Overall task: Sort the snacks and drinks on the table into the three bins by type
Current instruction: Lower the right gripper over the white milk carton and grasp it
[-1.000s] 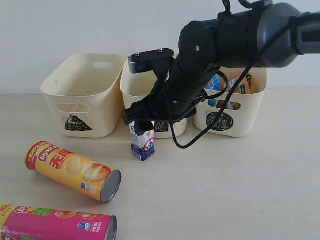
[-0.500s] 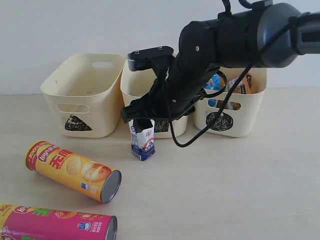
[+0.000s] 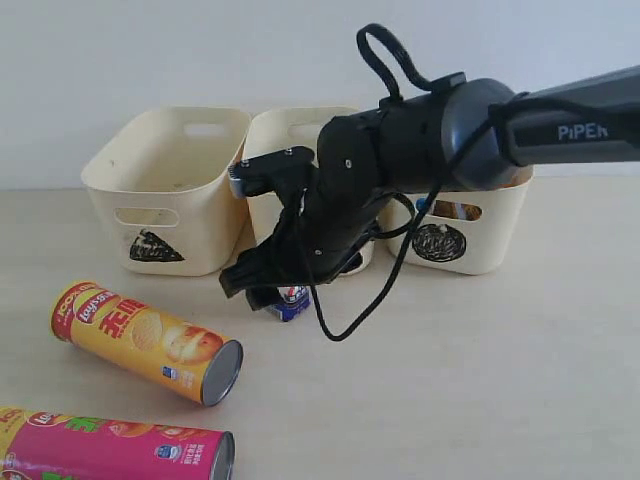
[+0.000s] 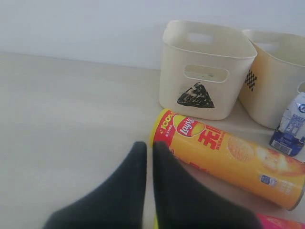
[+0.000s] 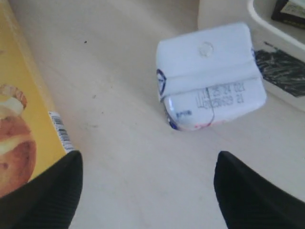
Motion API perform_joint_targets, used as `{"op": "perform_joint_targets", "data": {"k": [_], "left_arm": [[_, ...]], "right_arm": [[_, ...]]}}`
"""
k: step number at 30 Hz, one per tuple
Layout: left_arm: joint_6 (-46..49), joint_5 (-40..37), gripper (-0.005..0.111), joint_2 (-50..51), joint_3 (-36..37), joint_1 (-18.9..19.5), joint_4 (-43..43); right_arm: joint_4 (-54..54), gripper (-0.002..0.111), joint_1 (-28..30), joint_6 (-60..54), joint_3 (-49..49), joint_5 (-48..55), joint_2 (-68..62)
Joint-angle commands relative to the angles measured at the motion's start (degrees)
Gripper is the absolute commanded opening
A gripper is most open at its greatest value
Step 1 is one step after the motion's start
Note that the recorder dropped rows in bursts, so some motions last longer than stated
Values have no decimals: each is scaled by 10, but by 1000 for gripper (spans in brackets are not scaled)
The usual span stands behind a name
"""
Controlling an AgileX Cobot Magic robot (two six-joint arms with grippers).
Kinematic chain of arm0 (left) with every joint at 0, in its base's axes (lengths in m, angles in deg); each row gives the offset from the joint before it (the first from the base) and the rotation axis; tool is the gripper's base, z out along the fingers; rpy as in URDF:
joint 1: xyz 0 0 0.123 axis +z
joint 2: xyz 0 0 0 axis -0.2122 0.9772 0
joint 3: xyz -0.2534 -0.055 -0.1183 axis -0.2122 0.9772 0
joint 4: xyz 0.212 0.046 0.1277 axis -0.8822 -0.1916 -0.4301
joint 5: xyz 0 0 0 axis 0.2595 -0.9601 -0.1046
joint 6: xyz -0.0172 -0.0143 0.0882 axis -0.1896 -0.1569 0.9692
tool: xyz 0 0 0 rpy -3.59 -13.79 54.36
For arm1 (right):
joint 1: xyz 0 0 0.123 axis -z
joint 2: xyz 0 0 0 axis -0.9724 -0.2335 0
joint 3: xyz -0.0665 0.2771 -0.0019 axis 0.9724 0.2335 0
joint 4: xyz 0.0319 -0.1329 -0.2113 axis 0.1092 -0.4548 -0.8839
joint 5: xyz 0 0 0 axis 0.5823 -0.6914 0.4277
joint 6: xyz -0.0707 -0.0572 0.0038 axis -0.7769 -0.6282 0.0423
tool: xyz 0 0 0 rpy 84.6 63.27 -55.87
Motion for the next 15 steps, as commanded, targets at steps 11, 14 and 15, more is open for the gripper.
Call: {"op": "perform_joint_targets", "data": {"k": [11, 14, 15], "left_arm": [[1, 2, 4, -2, 2, 1, 2], [1, 2, 4, -2, 2, 1, 2], [1, 2, 4, -2, 2, 1, 2]], "right_arm": [[-47, 82, -2, 2, 0, -94, -25], [-58, 82, -1, 2, 0, -105, -30], [-63, 82, -1, 4, 0, -108, -32]]}}
